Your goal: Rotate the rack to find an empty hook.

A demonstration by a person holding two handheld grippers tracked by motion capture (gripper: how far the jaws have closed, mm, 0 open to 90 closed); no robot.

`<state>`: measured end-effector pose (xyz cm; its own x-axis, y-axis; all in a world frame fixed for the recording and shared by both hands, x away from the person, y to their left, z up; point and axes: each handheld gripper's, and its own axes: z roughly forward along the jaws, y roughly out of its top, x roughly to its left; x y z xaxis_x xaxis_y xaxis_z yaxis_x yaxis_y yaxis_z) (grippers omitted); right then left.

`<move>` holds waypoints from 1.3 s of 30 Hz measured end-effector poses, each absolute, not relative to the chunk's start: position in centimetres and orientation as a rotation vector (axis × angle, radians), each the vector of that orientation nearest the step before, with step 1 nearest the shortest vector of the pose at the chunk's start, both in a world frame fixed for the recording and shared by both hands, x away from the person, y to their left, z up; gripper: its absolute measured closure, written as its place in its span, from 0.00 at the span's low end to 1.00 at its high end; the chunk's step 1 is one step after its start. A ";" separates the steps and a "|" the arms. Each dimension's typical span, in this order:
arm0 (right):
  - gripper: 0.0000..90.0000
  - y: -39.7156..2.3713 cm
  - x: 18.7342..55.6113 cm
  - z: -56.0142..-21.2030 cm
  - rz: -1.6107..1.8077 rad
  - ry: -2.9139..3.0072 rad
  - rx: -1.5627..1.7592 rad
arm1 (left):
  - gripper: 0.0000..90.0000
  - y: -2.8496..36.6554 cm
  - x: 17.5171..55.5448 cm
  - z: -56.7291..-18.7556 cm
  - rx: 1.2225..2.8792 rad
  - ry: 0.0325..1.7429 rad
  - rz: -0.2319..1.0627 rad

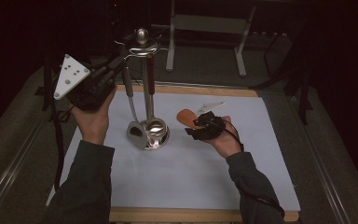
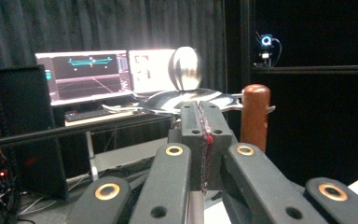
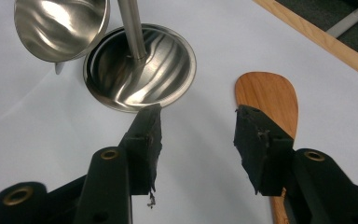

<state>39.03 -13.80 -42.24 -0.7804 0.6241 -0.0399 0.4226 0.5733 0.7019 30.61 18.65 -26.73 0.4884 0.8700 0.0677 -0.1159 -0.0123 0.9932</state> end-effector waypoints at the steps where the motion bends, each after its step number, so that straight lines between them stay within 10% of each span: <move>1: 0.57 -13.8 39.0 -42.3 1.015 2.526 0.858 | 1.00 18.7 30.7 -26.7 1.359 0.731 0.902; 39: 0.56 -14.5 39.0 -42.6 1.035 2.524 0.881 | 1.00 18.6 31.8 -26.3 1.360 0.845 0.987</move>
